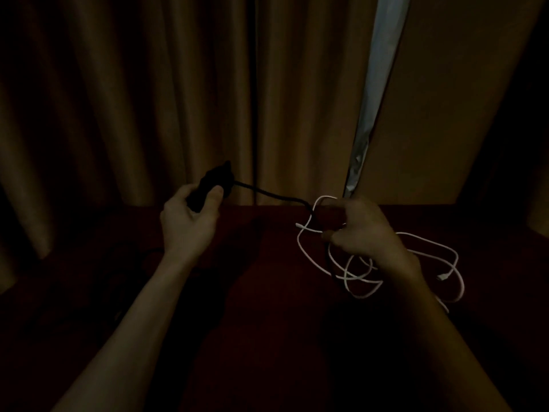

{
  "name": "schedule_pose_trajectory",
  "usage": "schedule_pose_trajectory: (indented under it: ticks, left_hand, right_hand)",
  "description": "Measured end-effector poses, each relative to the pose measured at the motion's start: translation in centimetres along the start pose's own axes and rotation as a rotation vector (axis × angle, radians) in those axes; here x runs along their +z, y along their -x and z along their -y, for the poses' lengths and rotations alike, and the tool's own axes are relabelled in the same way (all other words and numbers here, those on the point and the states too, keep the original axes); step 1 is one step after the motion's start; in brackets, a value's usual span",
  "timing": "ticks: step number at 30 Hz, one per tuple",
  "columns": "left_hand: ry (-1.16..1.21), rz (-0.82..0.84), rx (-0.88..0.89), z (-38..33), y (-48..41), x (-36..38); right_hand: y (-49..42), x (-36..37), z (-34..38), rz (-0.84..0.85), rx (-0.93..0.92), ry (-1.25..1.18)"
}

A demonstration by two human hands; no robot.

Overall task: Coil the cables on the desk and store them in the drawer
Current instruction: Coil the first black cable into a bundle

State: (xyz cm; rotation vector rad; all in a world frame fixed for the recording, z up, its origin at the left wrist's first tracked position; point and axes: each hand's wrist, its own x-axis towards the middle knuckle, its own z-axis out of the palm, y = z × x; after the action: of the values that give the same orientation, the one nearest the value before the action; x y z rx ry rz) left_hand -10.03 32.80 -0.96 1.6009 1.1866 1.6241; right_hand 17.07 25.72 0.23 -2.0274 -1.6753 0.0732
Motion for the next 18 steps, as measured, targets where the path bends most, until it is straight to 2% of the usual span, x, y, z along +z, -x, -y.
schedule_pose_trajectory:
  ticks: [2,5,9,11,12,13,14,16,17,18]
  left_hand:
    - [-0.007,-0.013,-0.003,-0.1,0.0,0.1]
    - [-0.011,-0.016,0.000,0.0,0.2,0.2]
    - [-0.012,0.025,0.023,-0.3,0.7,0.7]
    - [-0.013,0.060,0.049,-0.6,1.0,1.1]
    - [-0.017,0.075,0.072,-0.8,1.1,1.2]
    - [-0.023,0.093,0.102,-1.1,1.3,1.3]
    - [-0.028,0.115,0.140,-1.4,1.5,1.4]
    - [-0.030,0.164,0.204,-2.1,2.0,1.7]
    - [-0.024,0.186,0.232,-2.4,2.2,1.9]
    - [-0.017,0.206,0.255,-2.6,2.4,2.0]
  right_hand:
    - [0.1,0.7,-0.2,-0.038,0.108,0.118]
    - [0.4,1.5,-0.4,0.021,0.251,0.187]
    - [1.0,0.6,0.6,0.130,0.269,0.196]
    - [1.2,-0.8,1.6,0.215,0.197,0.018]
    - [1.4,-1.6,2.2,0.200,0.134,-0.136]
    - [1.6,-2.3,2.9,0.125,0.062,-0.293]
    - [1.7,-2.8,3.4,-0.019,-0.031,-0.398]
    - [2.1,-3.1,4.4,-0.299,-0.209,-0.461]
    - [2.3,-2.9,4.8,-0.312,-0.258,-0.507]
    - [2.5,-2.6,5.3,-0.238,-0.282,-0.584]
